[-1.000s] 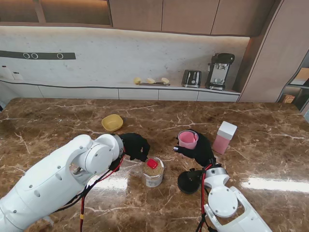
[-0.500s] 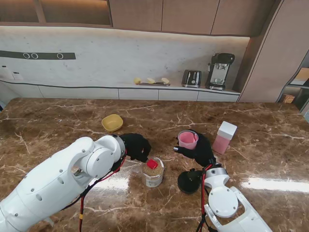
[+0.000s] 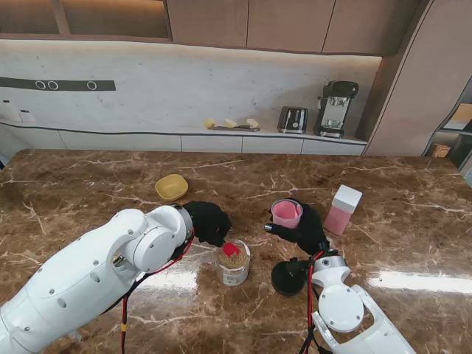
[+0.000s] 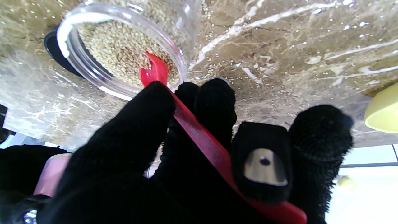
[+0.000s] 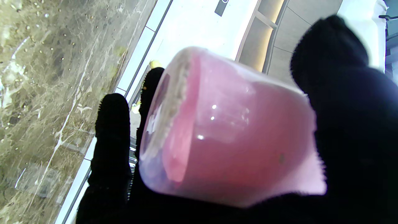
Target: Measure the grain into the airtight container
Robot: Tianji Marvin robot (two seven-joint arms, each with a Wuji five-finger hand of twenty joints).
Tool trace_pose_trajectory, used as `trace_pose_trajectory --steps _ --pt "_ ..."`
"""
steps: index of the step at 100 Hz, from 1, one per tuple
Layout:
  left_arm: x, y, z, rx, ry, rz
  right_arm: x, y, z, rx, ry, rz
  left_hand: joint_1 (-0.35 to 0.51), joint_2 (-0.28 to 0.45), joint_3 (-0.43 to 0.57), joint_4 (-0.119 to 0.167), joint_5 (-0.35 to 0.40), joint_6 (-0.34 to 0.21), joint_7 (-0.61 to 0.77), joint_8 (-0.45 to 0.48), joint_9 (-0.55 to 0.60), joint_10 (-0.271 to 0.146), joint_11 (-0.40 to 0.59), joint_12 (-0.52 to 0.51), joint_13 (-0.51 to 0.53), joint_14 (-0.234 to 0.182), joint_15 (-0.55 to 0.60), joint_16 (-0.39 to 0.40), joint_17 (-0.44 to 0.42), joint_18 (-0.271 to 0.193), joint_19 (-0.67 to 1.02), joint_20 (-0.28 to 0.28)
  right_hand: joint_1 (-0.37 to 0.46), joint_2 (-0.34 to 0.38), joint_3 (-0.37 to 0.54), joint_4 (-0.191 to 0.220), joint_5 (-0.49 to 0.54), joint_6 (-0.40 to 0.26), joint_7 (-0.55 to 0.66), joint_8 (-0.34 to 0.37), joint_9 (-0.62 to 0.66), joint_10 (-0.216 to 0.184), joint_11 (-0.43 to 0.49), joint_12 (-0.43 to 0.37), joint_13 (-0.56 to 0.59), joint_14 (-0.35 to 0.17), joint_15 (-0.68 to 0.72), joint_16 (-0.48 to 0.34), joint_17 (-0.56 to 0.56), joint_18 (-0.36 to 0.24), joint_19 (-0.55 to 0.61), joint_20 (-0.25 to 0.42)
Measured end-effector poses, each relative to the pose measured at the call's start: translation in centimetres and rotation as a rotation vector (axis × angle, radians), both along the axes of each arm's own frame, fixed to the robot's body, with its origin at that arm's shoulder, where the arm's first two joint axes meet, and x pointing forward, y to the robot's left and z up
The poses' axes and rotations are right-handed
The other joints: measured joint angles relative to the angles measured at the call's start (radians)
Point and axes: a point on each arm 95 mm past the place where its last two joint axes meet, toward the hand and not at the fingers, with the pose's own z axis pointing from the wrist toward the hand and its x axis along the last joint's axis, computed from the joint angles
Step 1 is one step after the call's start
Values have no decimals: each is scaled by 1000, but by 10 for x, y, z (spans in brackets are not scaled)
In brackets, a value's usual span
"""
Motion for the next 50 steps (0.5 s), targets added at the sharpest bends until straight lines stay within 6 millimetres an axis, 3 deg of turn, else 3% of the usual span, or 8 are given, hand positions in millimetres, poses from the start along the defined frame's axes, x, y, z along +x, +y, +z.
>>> trace_pose_trajectory --steps 50 --pt "-3 -7 -2 60 -32 -56 -1 1 0 2 0 7 -12 -1 22 0 0 0 9 -11 0 -1 0 0 0 0 0 -8 0 -2 0 0 0 0 0 0 0 0 0 0 -2 0 0 0 0 0 -1 0 -1 0 -12 0"
